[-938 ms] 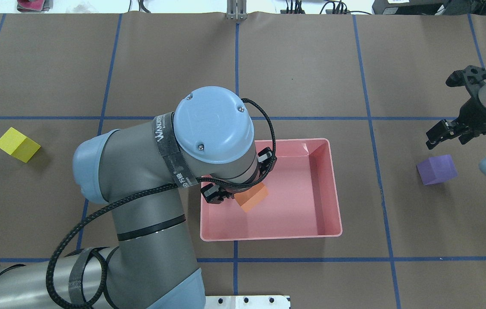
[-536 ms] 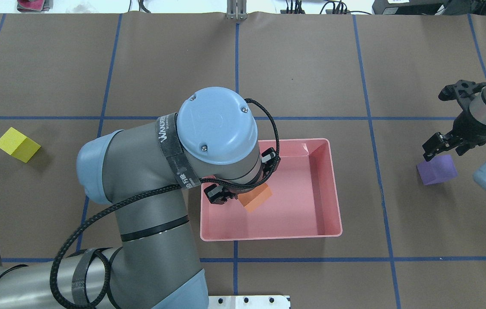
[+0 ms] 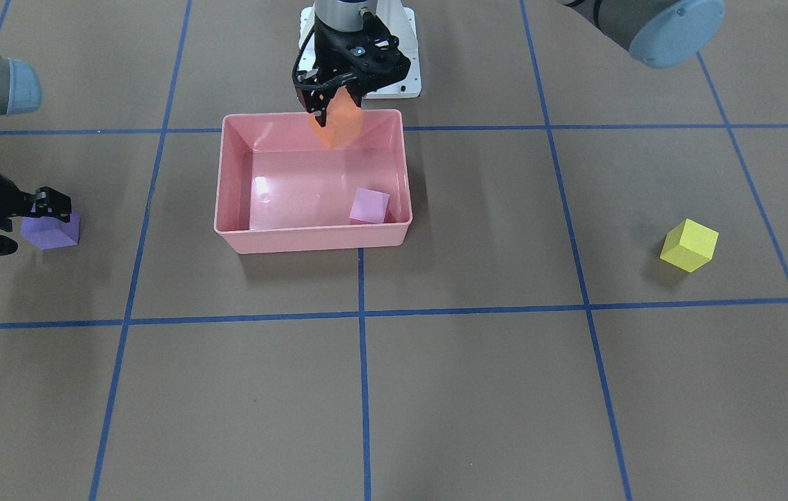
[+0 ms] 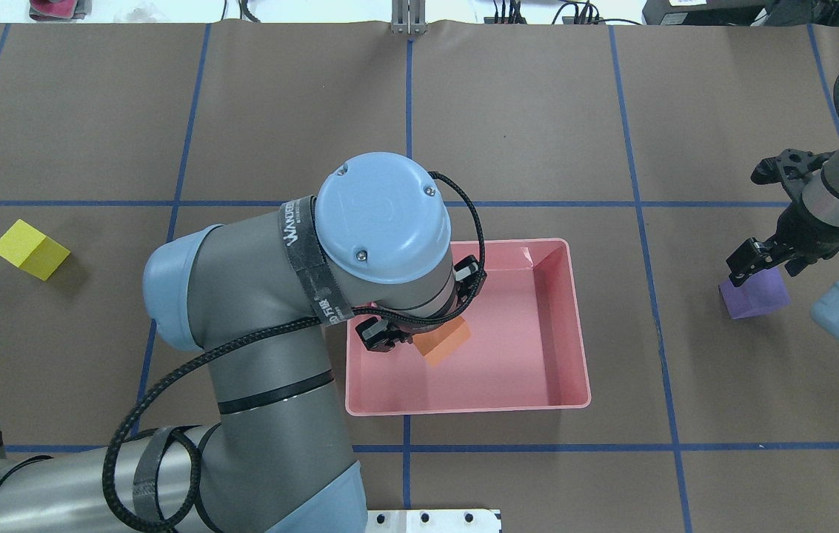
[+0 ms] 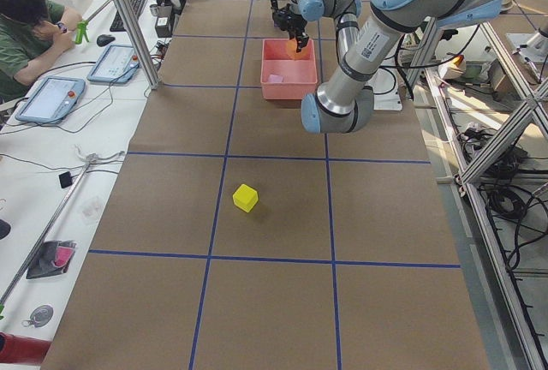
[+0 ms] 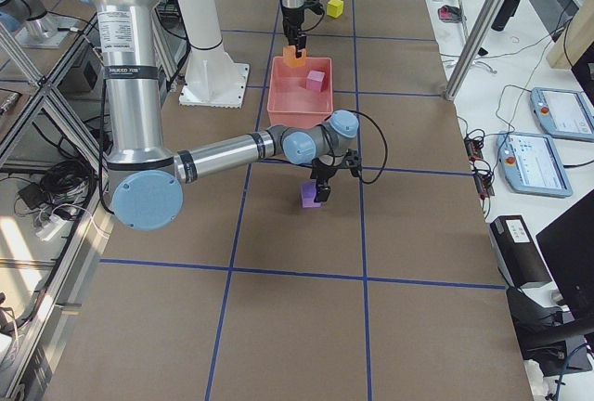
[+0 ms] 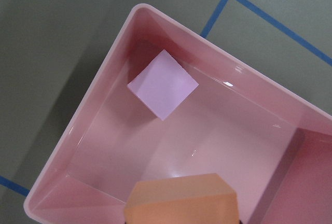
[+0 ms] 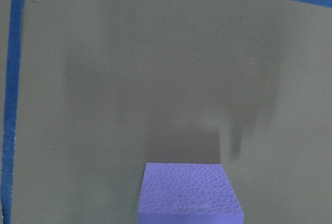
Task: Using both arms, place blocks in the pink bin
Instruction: 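Drop the orange cube into the bin with left gripper while right grasps purple cube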
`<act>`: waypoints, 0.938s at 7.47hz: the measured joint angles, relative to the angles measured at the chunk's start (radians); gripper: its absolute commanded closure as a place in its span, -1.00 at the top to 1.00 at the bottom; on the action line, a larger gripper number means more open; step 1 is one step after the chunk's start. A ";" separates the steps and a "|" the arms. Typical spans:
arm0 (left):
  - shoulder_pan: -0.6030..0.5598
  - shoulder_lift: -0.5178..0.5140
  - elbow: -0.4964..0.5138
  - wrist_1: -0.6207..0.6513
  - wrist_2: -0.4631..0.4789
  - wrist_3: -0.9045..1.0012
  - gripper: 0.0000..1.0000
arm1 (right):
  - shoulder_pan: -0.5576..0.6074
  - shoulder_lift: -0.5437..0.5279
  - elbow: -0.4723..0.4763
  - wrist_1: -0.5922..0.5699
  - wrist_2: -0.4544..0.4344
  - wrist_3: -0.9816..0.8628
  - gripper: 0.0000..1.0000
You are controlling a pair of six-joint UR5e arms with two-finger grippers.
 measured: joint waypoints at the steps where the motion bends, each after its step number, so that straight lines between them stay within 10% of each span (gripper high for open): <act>1: 0.007 -0.002 0.010 -0.009 0.006 -0.001 -1.00 | -0.002 -0.001 -0.002 0.000 -0.001 0.000 1.00; 3: 0.018 -0.021 0.056 -0.050 0.015 -0.002 -0.80 | -0.005 -0.001 -0.006 0.001 -0.002 0.001 1.00; 4: 0.020 -0.031 0.076 -0.059 0.016 -0.003 0.98 | -0.007 -0.001 -0.007 0.001 -0.002 0.001 1.00; 5: 0.020 -0.036 0.084 -0.063 0.016 0.000 1.00 | -0.009 -0.001 -0.007 0.001 -0.002 0.001 0.78; 7: 0.021 -0.039 0.088 -0.067 0.016 0.010 1.00 | -0.017 0.000 -0.008 0.001 -0.011 0.004 -0.99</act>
